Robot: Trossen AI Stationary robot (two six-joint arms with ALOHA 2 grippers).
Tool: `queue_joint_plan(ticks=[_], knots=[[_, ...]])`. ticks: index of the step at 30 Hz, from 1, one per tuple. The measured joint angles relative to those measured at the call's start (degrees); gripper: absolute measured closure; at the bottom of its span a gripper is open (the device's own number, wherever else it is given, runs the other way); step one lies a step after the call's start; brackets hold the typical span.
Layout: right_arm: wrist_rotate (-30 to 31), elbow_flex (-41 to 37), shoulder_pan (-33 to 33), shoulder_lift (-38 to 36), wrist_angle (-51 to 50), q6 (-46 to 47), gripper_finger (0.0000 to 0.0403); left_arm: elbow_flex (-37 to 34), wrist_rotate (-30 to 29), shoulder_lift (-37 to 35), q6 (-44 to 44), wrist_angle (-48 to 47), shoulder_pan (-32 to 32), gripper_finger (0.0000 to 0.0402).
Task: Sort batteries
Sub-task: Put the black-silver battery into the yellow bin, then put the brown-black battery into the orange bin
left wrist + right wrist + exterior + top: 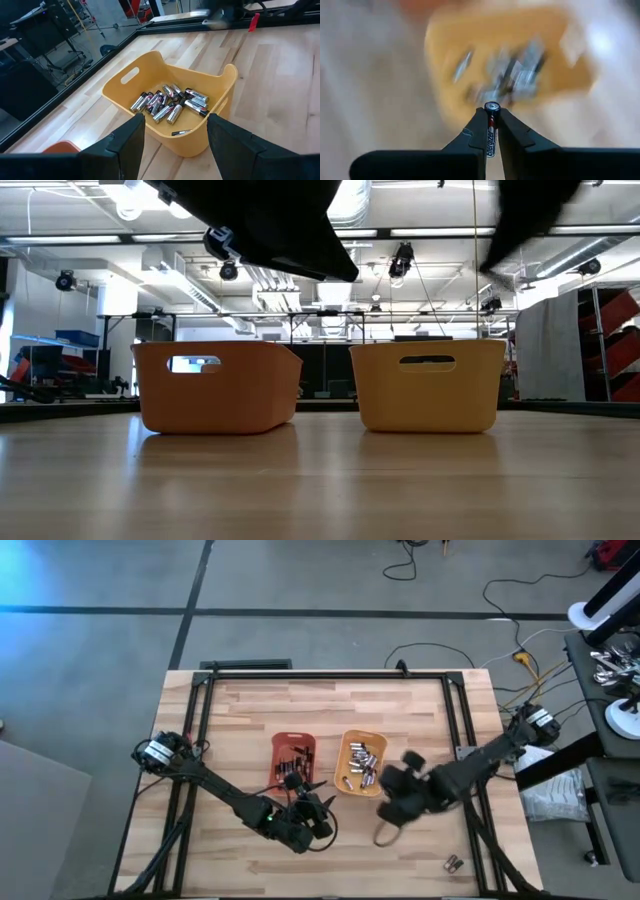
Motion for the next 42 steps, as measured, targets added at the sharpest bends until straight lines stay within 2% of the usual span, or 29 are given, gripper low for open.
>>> queue_joint_plan(ticks=[1,3,7,11,20,27,31,35,39,42], knots=[[2.5,0.8,-2.1,0.5,1.7,-2.9,0.0384,0.0,0.0,0.0,0.2,0.0,0.0,0.0209],[3.5,1.1,-7.4,2.1,5.1,-9.1,0.0384,0.0,0.0,0.0,0.5,0.0,0.0,0.0209],[-3.1,0.9,-16.4,6.3,12.9,-17.4,0.0384,0.1,0.1,0.0,1.2,0.0,-0.2,0.0209],[-7.3,0.8,-21.8,11.5,13.9,-22.4,0.0384,0.1,0.6,-0.1,3.1,-0.1,-0.7,0.0209],[-9.3,0.3,-24.0,20.4,13.8,-22.1,0.0367,0.1,0.9,-0.1,4.0,-0.3,-1.0,0.0210],[-9.3,0.4,-24.0,19.6,13.0,-18.4,0.0286,0.1,0.8,-0.1,4.3,-0.5,-1.0,0.0210],[-9.8,2.1,-21.8,14.6,9.1,-17.5,0.0238,0.1,0.6,-0.2,4.4,-0.5,-1.0,0.0210],[-13.2,2.6,-15.1,8.0,2.7,-10.2,0.0209,0.1,0.5,-0.2,5.3,-0.5,-1.0,0.0210],[-15.3,3.0,-2.5,2.1,-7.9,5.3,0.0201,0.1,0.4,-0.2,5.5,-0.6,-0.9,0.0210],[-17.8,1.4,9.0,-0.3,-10.7,20.0,0.0200,0.1,0.2,-0.2,5.5,-0.7,-0.8,0.0209]])
